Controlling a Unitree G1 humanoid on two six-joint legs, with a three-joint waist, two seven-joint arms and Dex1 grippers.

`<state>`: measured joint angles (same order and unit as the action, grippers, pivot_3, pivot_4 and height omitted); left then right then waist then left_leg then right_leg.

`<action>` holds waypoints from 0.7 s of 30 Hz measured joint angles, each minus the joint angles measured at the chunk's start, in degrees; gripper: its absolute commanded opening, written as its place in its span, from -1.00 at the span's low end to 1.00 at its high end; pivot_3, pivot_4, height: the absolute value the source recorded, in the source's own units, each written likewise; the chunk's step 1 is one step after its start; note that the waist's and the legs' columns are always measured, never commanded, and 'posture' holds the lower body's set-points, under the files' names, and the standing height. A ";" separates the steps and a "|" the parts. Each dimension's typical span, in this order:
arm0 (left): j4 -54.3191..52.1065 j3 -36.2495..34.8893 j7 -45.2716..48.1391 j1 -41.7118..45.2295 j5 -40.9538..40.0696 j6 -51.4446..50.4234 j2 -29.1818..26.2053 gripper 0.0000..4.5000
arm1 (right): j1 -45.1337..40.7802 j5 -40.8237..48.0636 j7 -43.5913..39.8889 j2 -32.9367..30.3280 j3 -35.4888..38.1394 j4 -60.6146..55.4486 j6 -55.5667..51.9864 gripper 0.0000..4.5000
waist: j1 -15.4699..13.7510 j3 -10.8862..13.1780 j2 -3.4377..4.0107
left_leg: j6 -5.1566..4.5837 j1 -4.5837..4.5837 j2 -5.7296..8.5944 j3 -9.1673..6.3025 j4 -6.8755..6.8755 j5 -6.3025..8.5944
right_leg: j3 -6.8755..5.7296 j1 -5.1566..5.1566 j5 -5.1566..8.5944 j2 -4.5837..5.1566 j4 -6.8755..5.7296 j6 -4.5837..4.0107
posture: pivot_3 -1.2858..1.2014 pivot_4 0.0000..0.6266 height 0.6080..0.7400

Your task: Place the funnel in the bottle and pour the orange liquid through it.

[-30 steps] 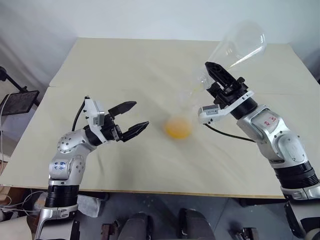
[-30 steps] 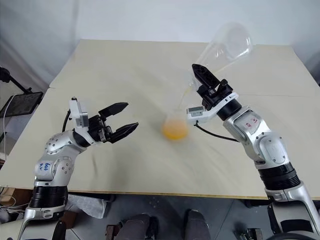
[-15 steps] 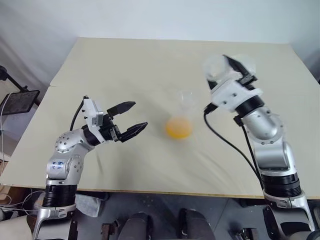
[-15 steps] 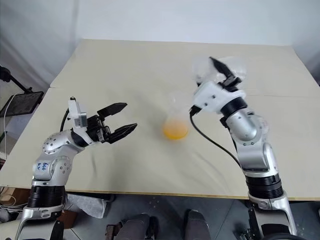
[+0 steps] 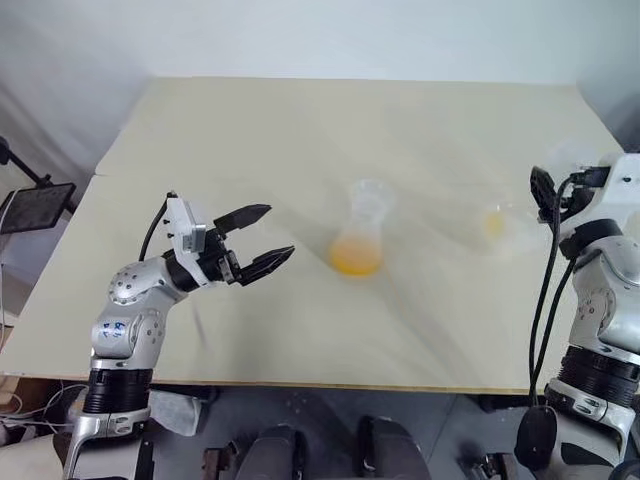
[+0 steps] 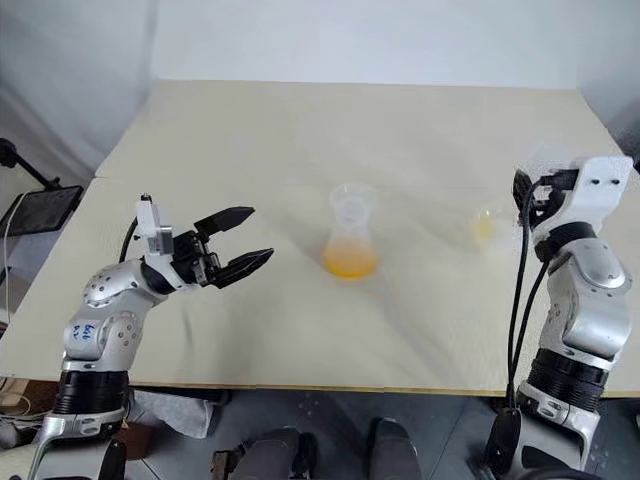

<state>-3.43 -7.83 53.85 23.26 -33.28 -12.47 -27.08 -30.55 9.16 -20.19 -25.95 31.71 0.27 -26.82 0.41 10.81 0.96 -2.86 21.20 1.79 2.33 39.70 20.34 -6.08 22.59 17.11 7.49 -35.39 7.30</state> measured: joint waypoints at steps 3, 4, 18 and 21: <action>-0.01 -0.05 -0.04 0.27 0.00 0.00 0.00 1.00 | -0.80 0.90 0.21 -1.68 0.03 4.15 3.48 0.07 | 0.04 0.00 0.00 | 0.00 -0.03 -0.01 0.03 -0.03 0.00 | 0.00 0.00 0.00 0.00 0.00 0.00 | 0.03 -0.52 1.00; -0.02 -0.05 -0.06 0.26 0.00 0.00 0.00 1.00 | -0.99 1.31 0.11 -2.03 -0.04 5.09 4.34 0.07 | -0.02 0.00 0.00 | 0.00 -0.03 -0.01 0.03 -0.02 0.00 | 0.00 -0.01 0.00 0.01 0.00 0.00 | 0.03 -0.52 1.00; -0.02 -0.06 -0.47 0.31 0.00 -0.07 -0.09 1.00 | 2.17 8.70 -3.00 -9.42 0.25 7.15 5.74 0.99 | -0.52 0.00 0.00 | -0.01 0.05 0.00 -0.16 0.03 -0.01 | 0.06 -0.09 0.00 0.06 0.08 0.00 | 0.03 -0.52 1.00; 0.10 -0.15 -0.02 0.22 0.00 -0.22 -0.78 1.00 | 7.90 13.38 -8.02 -13.28 1.69 2.91 1.62 0.99 | -0.72 0.00 0.00 | -0.01 0.08 0.00 -0.14 0.03 -0.01 | 0.05 -0.13 -0.01 0.05 0.20 0.01 | 0.03 -0.52 1.00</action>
<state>-3.33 -7.98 53.83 23.47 -33.28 -12.69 -27.86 -22.65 22.54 -28.21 -39.22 33.40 3.18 -25.20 -0.31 10.81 0.96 -2.88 21.28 1.79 2.20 39.73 20.33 -6.03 22.45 17.11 7.54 -35.18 7.31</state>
